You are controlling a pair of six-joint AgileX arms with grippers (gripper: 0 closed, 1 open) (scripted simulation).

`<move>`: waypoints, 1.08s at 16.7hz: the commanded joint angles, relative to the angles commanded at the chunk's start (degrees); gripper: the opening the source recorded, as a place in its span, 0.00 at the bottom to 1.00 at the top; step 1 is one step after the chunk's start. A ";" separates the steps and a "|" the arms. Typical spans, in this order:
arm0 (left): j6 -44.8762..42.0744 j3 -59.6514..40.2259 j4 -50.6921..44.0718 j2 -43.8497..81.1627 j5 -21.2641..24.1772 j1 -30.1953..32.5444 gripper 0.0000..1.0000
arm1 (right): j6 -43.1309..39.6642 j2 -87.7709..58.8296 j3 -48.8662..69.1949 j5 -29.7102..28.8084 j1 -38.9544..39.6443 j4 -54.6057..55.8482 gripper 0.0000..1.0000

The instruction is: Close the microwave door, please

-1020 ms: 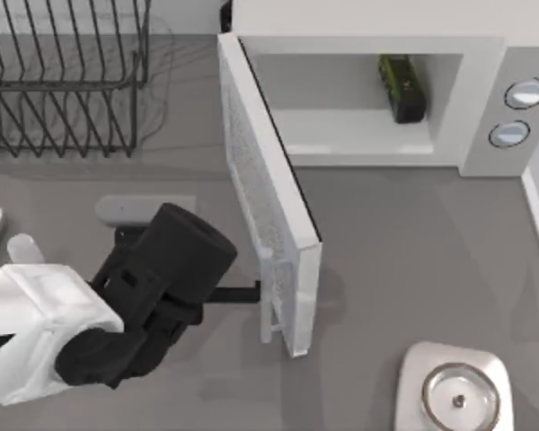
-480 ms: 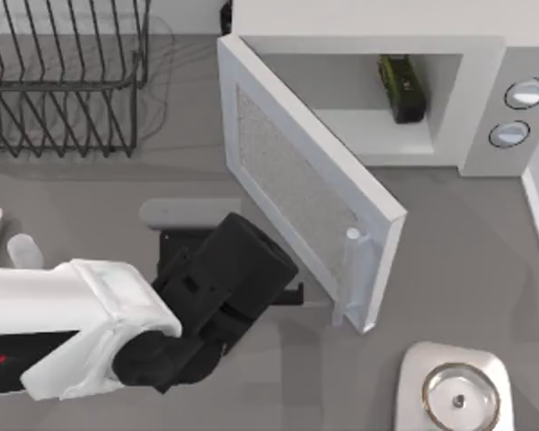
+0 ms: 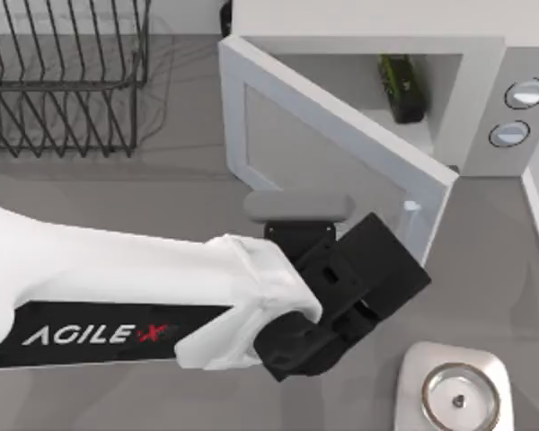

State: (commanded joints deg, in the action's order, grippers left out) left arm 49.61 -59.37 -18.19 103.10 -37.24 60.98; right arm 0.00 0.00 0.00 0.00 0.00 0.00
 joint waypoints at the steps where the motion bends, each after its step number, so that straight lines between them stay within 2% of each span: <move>1: 0.98 -1.72 -0.95 1.55 -0.42 0.91 0.00 | 0.00 0.00 0.00 0.00 0.00 0.00 1.00; 9: 2.77 -5.47 -3.17 4.80 -1.01 2.32 0.00 | 0.00 0.00 0.00 0.00 0.00 0.00 1.00; 18: 9.06 -30.08 -15.27 20.34 -3.06 7.77 0.00 | 0.00 0.00 0.00 0.00 0.00 0.00 1.00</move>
State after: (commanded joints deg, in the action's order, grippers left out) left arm 58.67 -89.45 -33.46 123.44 -40.30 68.74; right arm 0.00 0.00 0.00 0.00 0.00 0.00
